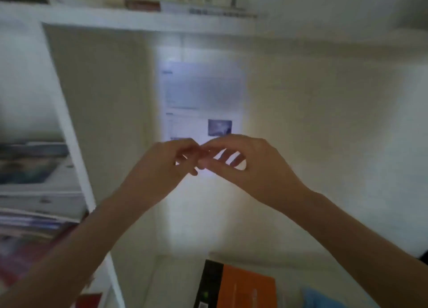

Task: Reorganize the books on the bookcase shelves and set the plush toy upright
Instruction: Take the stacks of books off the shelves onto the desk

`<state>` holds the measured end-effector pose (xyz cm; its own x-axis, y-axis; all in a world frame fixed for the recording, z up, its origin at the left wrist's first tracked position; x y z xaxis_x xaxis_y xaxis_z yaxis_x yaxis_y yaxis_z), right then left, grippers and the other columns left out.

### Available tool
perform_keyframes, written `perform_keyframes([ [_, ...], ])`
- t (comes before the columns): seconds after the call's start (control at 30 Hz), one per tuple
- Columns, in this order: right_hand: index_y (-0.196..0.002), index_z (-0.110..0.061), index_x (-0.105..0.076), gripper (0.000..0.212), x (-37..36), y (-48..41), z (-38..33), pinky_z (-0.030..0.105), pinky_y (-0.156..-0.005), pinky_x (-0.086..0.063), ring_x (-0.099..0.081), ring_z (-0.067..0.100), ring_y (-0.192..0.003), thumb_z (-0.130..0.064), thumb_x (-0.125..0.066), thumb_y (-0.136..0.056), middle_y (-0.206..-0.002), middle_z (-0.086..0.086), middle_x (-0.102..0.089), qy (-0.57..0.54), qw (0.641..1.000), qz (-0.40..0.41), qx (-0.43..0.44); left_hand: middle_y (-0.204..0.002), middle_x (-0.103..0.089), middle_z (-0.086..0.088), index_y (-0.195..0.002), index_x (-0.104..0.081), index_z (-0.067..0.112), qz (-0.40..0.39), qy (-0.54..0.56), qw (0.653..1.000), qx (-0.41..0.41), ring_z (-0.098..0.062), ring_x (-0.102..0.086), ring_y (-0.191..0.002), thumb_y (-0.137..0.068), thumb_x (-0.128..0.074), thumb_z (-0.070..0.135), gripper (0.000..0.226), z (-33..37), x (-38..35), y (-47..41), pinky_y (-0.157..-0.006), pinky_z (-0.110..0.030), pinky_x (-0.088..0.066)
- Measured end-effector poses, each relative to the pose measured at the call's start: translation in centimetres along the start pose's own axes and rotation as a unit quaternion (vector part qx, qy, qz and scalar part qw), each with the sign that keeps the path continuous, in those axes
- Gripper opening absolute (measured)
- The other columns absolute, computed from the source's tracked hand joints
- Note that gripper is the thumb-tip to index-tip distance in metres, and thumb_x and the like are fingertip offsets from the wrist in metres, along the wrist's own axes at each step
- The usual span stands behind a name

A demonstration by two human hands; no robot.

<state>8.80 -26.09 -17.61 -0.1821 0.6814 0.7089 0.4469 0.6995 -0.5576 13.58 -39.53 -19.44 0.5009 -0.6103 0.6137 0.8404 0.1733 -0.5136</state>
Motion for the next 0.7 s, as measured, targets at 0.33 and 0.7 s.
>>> perform_keyframes([
  [0.33, -0.124, -0.022, -0.057, 0.067, 6.6, -11.1, -17.8, 0.035, -0.096, -0.037, -0.038, 0.019, -0.113, -0.051, -0.076, -0.067, -0.121, 0.003, -0.05, 0.213, 0.913, 0.206, 0.282, -0.092, -0.062, 0.01, -0.101, -0.064, 0.028, 0.34, -0.244, 0.885, -0.203, -0.015, -0.057, -0.092, -0.076, -0.065, 0.045, 0.03, 10.5, 23.1, 3.7, -0.084, -0.025, -0.04],
  [0.7, -0.144, -0.043, -0.027, 0.091, 8.2, -14.7, -13.0, 0.034, -0.101, -0.036, -0.045, 0.01, -0.123, -0.065, -0.07, -0.066, -0.138, -0.016, -0.043, 0.287, 0.951, -0.026, 0.113, -0.134, -0.05, 0.001, -0.138, -0.044, 0.027, 0.185, -0.373, 0.896, -0.151, -0.02, -0.043, -0.126, -0.063, -0.05, 0.076, 0.09, 7.1, 20.8, -4.3, -0.102, -0.026, -0.017],
])
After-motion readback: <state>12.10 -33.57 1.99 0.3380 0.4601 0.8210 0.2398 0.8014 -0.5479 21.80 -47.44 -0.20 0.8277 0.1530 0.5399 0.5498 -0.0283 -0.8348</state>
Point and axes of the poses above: each hand's wrist, its own y-axis away from the middle knuckle, its own x-axis out of the back of the hand, z = x × y, the point moved 6 cm from there along -y, towards the middle knuckle
